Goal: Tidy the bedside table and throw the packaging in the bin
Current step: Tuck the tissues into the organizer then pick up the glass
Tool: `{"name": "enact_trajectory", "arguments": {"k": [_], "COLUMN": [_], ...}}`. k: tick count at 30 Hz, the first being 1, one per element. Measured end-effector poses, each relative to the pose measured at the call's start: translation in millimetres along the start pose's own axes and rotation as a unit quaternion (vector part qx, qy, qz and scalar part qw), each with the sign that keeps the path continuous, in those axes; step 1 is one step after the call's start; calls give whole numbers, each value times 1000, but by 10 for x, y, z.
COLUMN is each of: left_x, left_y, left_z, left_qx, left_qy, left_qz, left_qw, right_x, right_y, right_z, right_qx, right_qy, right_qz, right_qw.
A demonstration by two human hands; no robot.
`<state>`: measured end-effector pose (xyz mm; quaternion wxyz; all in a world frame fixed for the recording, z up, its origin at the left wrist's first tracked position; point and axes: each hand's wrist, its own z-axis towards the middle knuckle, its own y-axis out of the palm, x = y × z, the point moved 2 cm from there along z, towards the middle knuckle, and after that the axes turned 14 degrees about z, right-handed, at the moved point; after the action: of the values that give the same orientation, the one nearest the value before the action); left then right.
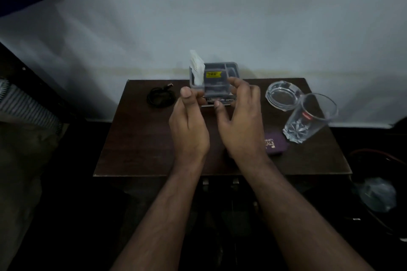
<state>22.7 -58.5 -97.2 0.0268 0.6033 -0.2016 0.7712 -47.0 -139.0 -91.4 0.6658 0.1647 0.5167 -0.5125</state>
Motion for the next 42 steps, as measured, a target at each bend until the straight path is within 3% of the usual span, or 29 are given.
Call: {"name": "enact_trajectory", "arguments": {"k": [11,18,21,24,26,29,33,37,42], "left_x": [111,162,214,291,300,318,273,257,285], "left_y": [441,859,1052,1256,1365,1464,1489,1470,1545], "left_z": [-552,-657,-629,-610,-598,-605,-445,-254,-169], "left_qx": [-77,-144,-196,-279,-324,-362,-358,-327,-371], "left_qy": [34,75,19,-105,-111,-84,-66,-48,-58], "left_qz": [88,100,23,-118,-145,-162,-196,-247,-300], "left_qw": [993,982,980,947,928,914,911,911,877], "right_x": [125,234,454,737,882,963,872,761,902], "right_y": [-895,-1393,-1528,-1556,-1529,-1509,-1601,-1535,-1320], "right_z": [-507,-351,-227,-119,-59,12,168,373,667], "right_qx": [2,169,172,80,37,48,92,134,159], "right_qy": [-7,-25,34,129,170,161,130,89,63], "right_qz": [-80,-90,-102,-65,-43,-60,-52,35,126], "right_qw": [997,981,979,986,984,984,986,986,977]}}
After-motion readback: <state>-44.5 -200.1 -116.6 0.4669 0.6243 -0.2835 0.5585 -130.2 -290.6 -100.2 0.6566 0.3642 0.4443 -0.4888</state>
